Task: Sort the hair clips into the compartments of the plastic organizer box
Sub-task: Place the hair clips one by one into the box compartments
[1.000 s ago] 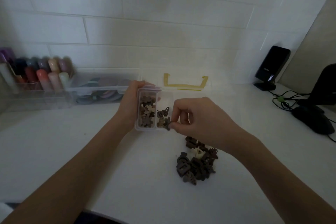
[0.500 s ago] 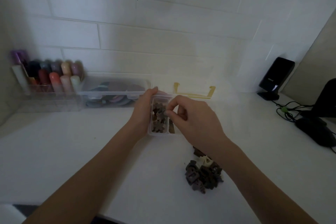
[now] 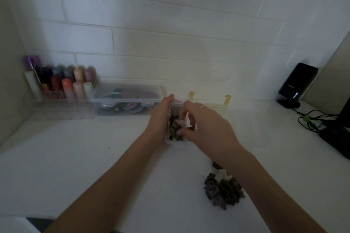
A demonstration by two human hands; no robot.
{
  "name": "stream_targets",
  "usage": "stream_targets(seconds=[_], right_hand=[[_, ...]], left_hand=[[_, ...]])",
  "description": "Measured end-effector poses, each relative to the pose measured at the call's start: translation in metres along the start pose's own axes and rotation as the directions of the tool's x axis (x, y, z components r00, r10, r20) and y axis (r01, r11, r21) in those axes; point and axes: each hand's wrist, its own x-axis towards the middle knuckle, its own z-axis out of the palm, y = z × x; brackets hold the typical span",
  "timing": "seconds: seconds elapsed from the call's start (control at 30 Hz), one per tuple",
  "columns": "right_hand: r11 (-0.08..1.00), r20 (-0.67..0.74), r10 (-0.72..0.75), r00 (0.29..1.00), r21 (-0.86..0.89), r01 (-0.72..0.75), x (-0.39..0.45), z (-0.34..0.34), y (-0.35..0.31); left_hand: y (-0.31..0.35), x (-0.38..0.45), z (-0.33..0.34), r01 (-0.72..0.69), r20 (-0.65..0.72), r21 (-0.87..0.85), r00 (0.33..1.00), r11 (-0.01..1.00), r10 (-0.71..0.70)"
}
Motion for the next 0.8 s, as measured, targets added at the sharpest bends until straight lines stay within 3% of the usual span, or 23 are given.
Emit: stream_targets(seconds=[0.1, 0.23, 0.4, 0.57, 0.63, 0.73, 0.8], right_hand=[[0.994, -0.008, -0.078, 0.997, 0.077, 0.078, -0.001, -0.001, -0.001], [0.999, -0.051, -0.050, 0.997, 0.013, 0.050, 0.002, 0.004, 0.001], [0.957, 0.029, -0.061, 0.998, 0.285, 0.050, 0.004, 0.008, 0.009], [0.987, -0.083, -0.126, 0.988, 0.090, 0.134, -0.001, 0.006, 0.009], [0.992, -0.061, -0.111, 0.992, 0.048, 0.114, -0.002, 0.002, 0.009], [0.989, -0.004, -0.077, 0.997, 0.123, 0.077, -0.002, 0.003, 0.008], [0.987, -0.041, -0.061, 0.997, 0.145, 0.067, -0.002, 0.011, 0.006]], left_hand=[[0.001, -0.001, 0.002, -0.014, 0.009, -0.030, 1.000, 0.999, 0.014], [0.000, -0.001, 0.002, -0.017, 0.007, -0.011, 1.000, 1.000, 0.017], [0.001, -0.001, 0.003, -0.062, -0.013, -0.017, 0.998, 0.998, 0.062], [0.001, -0.002, 0.003, -0.070, -0.012, 0.010, 0.997, 0.998, 0.070], [0.001, -0.003, 0.003, -0.077, -0.007, -0.004, 0.997, 0.997, 0.077], [0.003, -0.007, 0.005, -0.071, -0.012, -0.015, 0.997, 0.997, 0.071], [0.004, -0.009, 0.007, -0.050, -0.021, -0.006, 0.999, 0.999, 0.050]])
